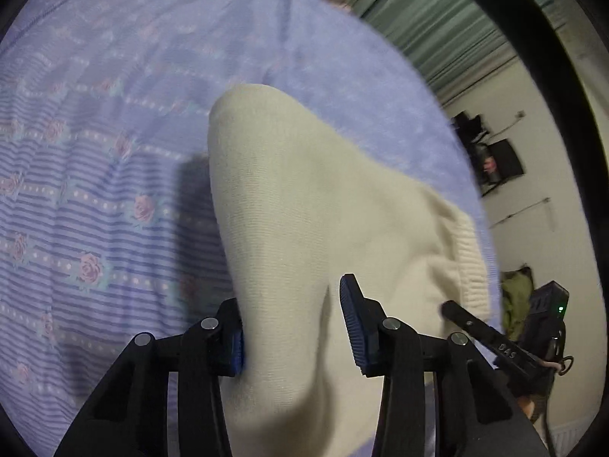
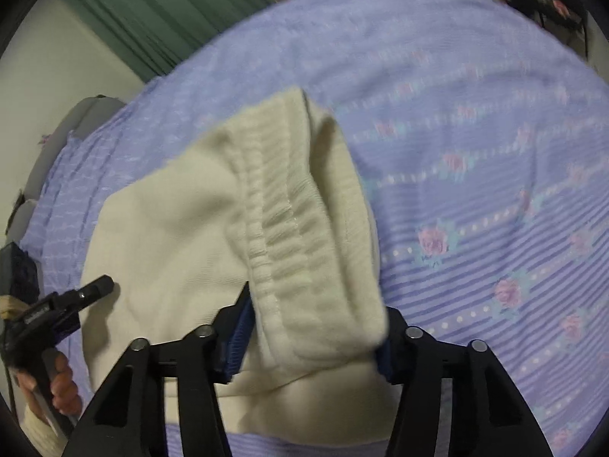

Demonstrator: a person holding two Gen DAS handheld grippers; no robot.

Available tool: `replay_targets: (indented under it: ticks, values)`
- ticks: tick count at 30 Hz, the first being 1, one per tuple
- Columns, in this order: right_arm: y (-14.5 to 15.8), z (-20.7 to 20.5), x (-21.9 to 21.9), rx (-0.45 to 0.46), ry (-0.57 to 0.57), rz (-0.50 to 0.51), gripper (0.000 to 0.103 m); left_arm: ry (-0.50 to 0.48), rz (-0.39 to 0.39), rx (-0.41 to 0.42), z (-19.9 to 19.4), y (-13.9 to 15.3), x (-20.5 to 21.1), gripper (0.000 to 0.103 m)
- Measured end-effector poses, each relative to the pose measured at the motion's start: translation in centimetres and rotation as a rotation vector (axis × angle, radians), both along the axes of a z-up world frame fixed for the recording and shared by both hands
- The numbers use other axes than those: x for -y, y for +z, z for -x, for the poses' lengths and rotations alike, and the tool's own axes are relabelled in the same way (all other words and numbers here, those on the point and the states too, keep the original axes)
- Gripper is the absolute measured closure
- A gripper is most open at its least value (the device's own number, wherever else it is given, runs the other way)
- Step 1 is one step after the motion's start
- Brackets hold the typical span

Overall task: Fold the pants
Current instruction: 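Lift the bundle with both tools, carry it beside the pillow, open both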

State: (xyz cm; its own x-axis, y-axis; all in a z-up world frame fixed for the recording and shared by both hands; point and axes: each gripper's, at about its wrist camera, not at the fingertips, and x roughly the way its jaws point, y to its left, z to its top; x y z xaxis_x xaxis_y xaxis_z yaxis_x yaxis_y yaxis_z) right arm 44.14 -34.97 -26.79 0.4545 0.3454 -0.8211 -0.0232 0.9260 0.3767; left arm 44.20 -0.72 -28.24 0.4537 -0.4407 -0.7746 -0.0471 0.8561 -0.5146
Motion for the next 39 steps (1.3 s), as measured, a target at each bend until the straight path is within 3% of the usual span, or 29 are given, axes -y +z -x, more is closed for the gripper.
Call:
replay_targets:
  ticks: [4, 7, 10, 14, 18, 24, 31, 39]
  values:
    - [1.1, 0.2, -0.6, 0.053, 0.019, -0.013, 0.050, 0.018, -0.018, -0.073, -1.3, -2.7, -0.6, 0.060]
    - [-0.7, -1.1, -0.8, 0.018, 0.031, 0.025, 0.050, 0.031, 0.006, -0.113, -2.5, -4.5, -0.7, 0.050]
    - [-2.1, -1.7, 0.7, -0.020, 0.005, -0.035, 0.050, 0.009, -0.038, -0.111, -3.3, -4.5, 0.7, 0.045]
    - [-1.2, -1.3, 0.8, -0.020, -0.013, -0.029, 0.062, 0.032, -0.047, -0.106, -3.5, -3.4, 1.4, 0.072]
    - [2.7, 0.9, -1.5, 0.081, 0.050, 0.097, 0.067, 0.017, -0.105, -0.048, -1.8, -0.1, 2.3, 0.075]
    - [8.9, 6.3, -2.6, 0.182, 0.094, 0.152, 0.068, -0.047, -0.166, 0.019, 2.9, 5.4, 3.5, 0.075]
    - [15.6, 15.1, -3.8, 0.222, 0.091, 0.176, 0.068, -0.113, -0.195, 0.100, 11.2, 13.4, 1.5, 0.075]
    - [22.8, 23.9, -8.4, 0.295, 0.130, 0.172, 0.068, -0.135, -0.289, 0.165, 19.7, 20.9, -2.1, 0.075]
